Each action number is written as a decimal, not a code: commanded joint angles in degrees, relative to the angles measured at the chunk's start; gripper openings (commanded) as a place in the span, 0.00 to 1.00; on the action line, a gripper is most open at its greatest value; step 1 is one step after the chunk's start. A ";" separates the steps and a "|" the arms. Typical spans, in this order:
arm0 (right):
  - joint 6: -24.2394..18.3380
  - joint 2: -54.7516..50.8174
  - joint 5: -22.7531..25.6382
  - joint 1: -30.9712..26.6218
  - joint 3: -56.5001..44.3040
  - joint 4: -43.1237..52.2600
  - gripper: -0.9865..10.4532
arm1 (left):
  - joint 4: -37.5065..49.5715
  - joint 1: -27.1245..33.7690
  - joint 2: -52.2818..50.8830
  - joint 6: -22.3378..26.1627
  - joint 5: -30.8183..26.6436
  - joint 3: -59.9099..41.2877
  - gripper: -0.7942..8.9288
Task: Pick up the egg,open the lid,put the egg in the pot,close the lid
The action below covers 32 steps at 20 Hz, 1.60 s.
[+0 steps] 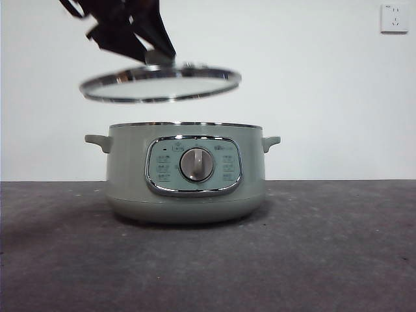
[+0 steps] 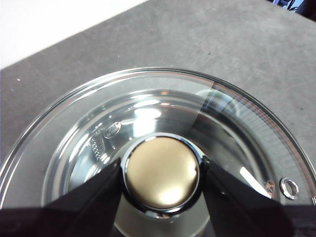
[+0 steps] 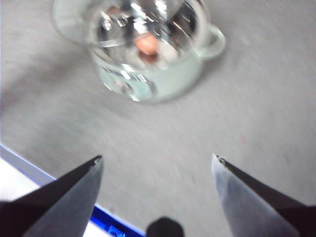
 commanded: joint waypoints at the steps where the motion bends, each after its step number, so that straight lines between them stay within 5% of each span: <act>1: 4.81 -4.00 1.53 0.11 -5.35 0.35 0.41 | 4.87 -0.63 1.07 0.66 0.50 0.50 0.08; 7: 8.76 -10.34 4.61 0.11 -14.08 0.44 0.41 | 8.11 -2.67 3.48 1.70 -1.29 0.50 0.08; 32: 8.74 -10.49 4.68 0.11 -15.56 1.79 0.41 | 3.78 -4.26 9.97 5.14 -3.63 0.50 0.08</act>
